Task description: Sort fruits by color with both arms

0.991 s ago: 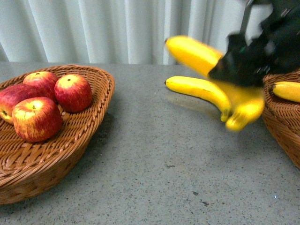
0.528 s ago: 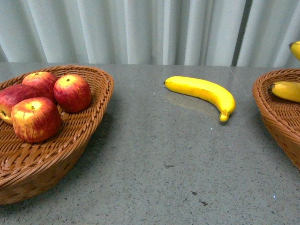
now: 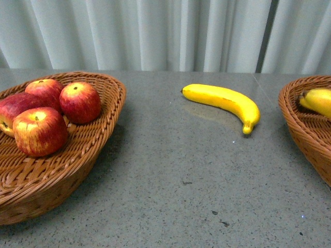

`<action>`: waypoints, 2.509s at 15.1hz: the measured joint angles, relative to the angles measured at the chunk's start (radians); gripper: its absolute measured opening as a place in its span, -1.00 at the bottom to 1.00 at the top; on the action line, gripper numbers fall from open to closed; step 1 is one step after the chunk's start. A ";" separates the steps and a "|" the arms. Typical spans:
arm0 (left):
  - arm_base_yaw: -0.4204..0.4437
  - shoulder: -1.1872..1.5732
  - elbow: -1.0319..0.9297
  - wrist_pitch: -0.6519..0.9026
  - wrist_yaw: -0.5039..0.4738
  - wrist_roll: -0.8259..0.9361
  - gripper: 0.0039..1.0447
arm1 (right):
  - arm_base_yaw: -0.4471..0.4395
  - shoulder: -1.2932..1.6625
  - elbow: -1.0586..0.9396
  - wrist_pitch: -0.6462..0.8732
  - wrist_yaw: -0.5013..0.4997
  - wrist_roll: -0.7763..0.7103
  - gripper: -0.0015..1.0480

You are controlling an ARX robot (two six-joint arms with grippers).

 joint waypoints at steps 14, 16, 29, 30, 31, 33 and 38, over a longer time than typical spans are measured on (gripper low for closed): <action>0.000 0.000 0.000 0.000 0.000 0.000 0.88 | 0.472 0.691 0.730 -0.079 0.077 0.277 0.87; 0.000 0.000 0.000 0.000 0.000 0.000 0.88 | 0.458 0.747 0.828 -0.164 0.136 0.231 0.87; 0.000 0.000 0.000 0.000 0.000 0.000 0.88 | 0.462 0.901 1.014 -0.377 0.238 0.138 0.87; 0.000 0.000 0.000 0.000 0.000 0.000 0.88 | 0.463 0.901 1.007 -0.369 0.237 0.139 0.87; 0.000 0.000 0.000 0.000 0.000 0.000 0.88 | 0.468 0.901 0.993 -0.362 0.238 0.139 0.71; 0.000 0.000 0.000 0.000 0.000 0.000 0.88 | 0.478 0.901 0.970 -0.346 0.234 0.137 0.29; 0.000 0.000 0.000 0.000 0.000 0.000 0.88 | 0.486 0.901 0.963 -0.301 0.231 0.154 -0.32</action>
